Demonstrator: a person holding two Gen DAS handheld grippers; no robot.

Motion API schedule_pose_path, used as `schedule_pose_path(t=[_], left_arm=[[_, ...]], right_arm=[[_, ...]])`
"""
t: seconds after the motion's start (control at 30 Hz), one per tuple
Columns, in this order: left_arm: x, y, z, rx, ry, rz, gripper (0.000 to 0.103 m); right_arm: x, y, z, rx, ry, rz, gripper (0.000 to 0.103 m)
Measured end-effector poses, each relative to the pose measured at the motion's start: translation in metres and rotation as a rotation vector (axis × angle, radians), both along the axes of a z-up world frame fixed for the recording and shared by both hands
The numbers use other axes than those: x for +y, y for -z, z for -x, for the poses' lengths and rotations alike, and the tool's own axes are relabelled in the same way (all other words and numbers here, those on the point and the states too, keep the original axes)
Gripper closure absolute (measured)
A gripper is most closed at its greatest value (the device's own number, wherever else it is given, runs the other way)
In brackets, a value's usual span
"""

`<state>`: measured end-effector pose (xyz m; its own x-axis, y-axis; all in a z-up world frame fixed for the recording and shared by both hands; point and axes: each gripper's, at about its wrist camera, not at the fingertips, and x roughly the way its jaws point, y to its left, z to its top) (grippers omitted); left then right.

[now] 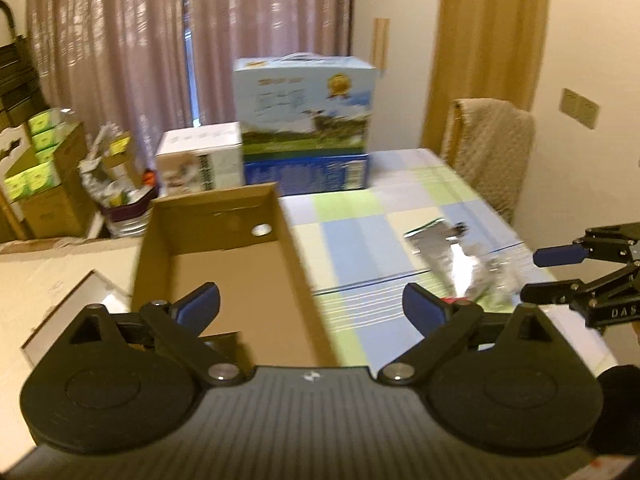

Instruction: Organize objects

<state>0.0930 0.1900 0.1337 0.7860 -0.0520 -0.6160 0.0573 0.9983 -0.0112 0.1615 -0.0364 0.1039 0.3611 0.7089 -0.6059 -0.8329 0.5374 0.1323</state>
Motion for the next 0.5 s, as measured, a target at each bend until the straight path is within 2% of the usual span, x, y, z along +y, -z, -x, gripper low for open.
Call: schedule_pose_path(t=[0.1,0.3,0.5], left_arm=[[-0.029,0.000,-0.001,-0.018,0.034,0.022,0.001],[-0.088,0.012,-0.011,-0.014,0.092,0.026,0.001],[-0.133,0.041,-0.027,0.024,0.147,-0.002,0.001]], right_arm=[[-0.045,-0.002,-0.007,-0.006,0.098,-0.005,0.047],[-0.122,-0.003,-0.018,-0.026,0.254,0.008,0.047],[-0.168,0.008,-0.028,-0.013,0.354,0.021,0.047]])
